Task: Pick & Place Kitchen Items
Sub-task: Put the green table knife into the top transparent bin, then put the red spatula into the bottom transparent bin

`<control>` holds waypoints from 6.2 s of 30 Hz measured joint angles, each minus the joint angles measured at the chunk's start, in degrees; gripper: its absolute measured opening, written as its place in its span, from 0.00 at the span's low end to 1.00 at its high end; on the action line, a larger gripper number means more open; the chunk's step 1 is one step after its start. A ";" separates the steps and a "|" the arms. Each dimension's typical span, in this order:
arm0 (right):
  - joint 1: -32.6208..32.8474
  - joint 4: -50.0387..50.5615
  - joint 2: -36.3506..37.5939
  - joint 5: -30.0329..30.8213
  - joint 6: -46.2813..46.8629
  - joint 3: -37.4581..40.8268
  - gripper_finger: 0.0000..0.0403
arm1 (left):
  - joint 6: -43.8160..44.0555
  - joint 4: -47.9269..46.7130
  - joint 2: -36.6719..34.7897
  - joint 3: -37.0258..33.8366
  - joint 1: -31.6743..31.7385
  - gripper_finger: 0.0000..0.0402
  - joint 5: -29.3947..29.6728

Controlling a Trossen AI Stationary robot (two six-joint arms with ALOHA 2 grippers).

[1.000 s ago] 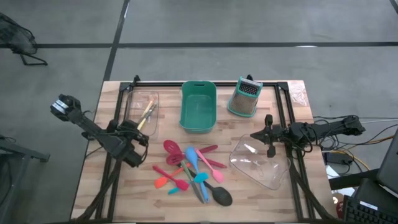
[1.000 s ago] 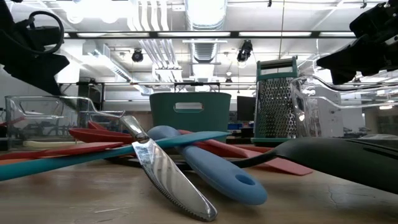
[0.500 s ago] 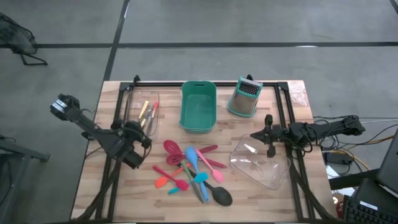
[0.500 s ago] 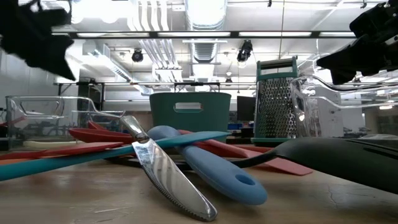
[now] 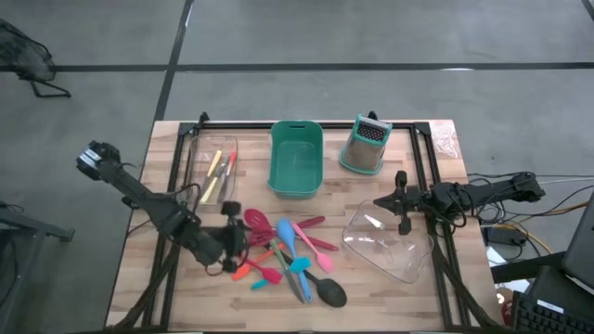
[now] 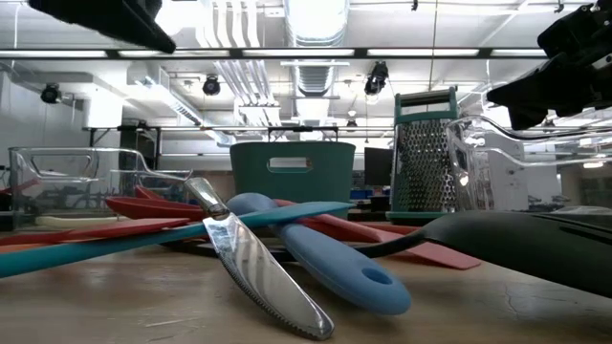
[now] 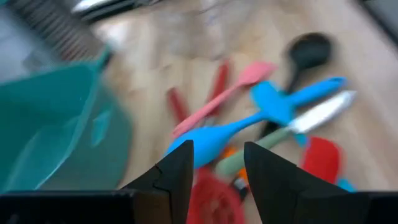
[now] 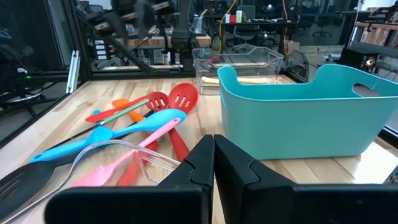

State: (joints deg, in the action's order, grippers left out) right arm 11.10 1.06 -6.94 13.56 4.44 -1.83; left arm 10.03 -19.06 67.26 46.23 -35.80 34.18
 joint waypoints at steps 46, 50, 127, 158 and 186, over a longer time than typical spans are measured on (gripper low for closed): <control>-0.01 0.00 -0.01 0.00 0.02 -0.01 0.02 | -19.15 -0.42 28.27 11.12 7.07 0.53 -12.55; 0.01 0.00 0.00 0.00 -0.08 -0.01 0.02 | -20.51 -0.51 29.43 11.12 7.12 0.53 -11.68; 0.01 0.00 -0.04 0.00 0.01 -0.01 0.02 | 82.34 -70.85 -1.10 -0.26 5.47 0.10 11.35; -0.01 0.00 -0.04 0.00 0.01 0.01 0.02 | 66.38 -49.17 -1.09 -4.91 7.92 0.09 19.66; 0.01 0.00 -0.07 0.00 0.01 0.00 0.02 | 18.83 8.84 -0.61 -12.78 -3.36 0.09 19.79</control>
State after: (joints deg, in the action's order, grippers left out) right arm 11.11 1.06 -7.01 13.56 4.45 -1.83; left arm 28.86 -10.21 66.65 33.44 -39.15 53.97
